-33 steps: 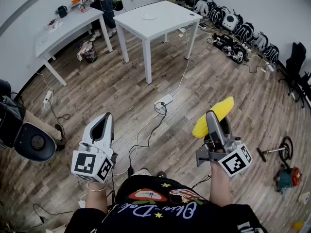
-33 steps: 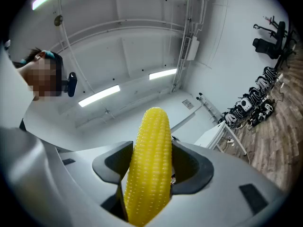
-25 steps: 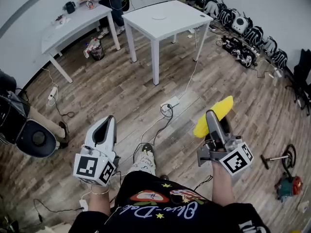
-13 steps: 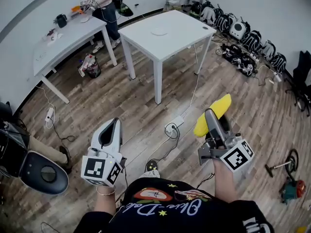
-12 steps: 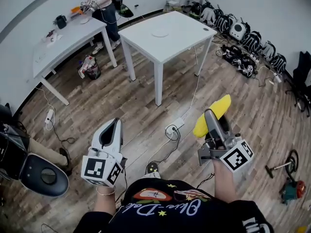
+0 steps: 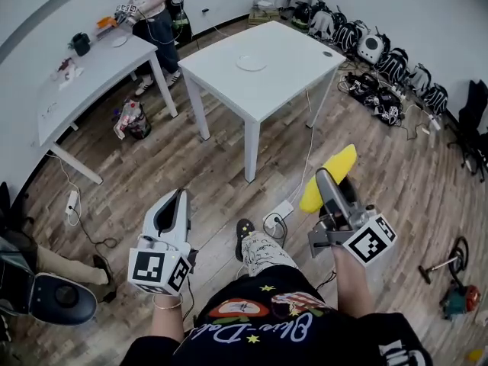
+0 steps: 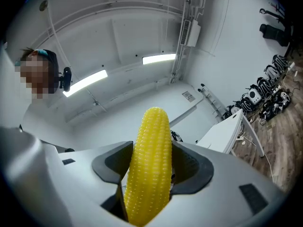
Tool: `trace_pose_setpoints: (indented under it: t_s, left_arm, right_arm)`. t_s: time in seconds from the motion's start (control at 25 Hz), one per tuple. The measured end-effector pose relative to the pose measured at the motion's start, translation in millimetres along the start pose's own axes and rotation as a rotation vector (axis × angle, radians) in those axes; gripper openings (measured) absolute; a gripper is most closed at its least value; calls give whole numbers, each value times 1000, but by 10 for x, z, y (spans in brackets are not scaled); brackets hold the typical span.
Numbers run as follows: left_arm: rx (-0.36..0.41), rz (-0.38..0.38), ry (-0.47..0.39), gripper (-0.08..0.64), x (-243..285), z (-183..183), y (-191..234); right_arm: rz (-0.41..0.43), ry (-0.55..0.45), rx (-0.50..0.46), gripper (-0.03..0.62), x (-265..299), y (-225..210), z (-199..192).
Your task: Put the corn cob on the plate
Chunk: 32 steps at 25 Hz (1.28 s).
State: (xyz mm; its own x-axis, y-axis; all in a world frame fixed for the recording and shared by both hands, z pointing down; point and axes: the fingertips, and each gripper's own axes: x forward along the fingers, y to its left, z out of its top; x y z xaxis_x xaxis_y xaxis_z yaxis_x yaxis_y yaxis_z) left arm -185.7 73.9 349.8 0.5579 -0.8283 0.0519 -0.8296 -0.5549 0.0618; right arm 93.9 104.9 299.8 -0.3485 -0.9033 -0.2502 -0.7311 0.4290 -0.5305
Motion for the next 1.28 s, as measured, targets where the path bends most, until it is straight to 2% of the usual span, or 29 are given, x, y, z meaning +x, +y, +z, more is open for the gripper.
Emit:
trace_pose_setpoints:
  t_s: [0.12,0.28,0.44,0.52,0.64,0.76,0.84,1.04,1.28]
  left_arm:
    - [-4,19,-16,-11,445,29,328]
    - [3,57,20,-11,1158,-43,798]
    - [29,50,-6,-11,2032,76,1243]
    - [30,38,-23,-11,2480,154,1352]
    - [87,15,-38,-9,3098,272,1431]
    - [97,-13,-49,-9,3633,336,1521]
    - [94,-33,-44,-11,3931,345,1564]
    - [52,-91,-49,-11,4699,364,1774]
    - [48,-167,-32,-11,5568,353,1950]
  right_arm:
    - [29,-14,-8,264,544,-253,52]
    - [44,-21,-4,264,1296,-751,68]
    - [54,-35,13,264,2144,-1307,139]
    - [53,-32,17,264,2520,-1610,219]
    - [63,-18,-6,264,2964,-1997,290]
    - [44,2,-6,264,3386,-2338,281]
    - [22,28,-15,264,3616,-2525,256]
    - [-28,106,-119,264,4207,-2935,169]
    - [-94,285,-209,264,4977,-3571,-203]
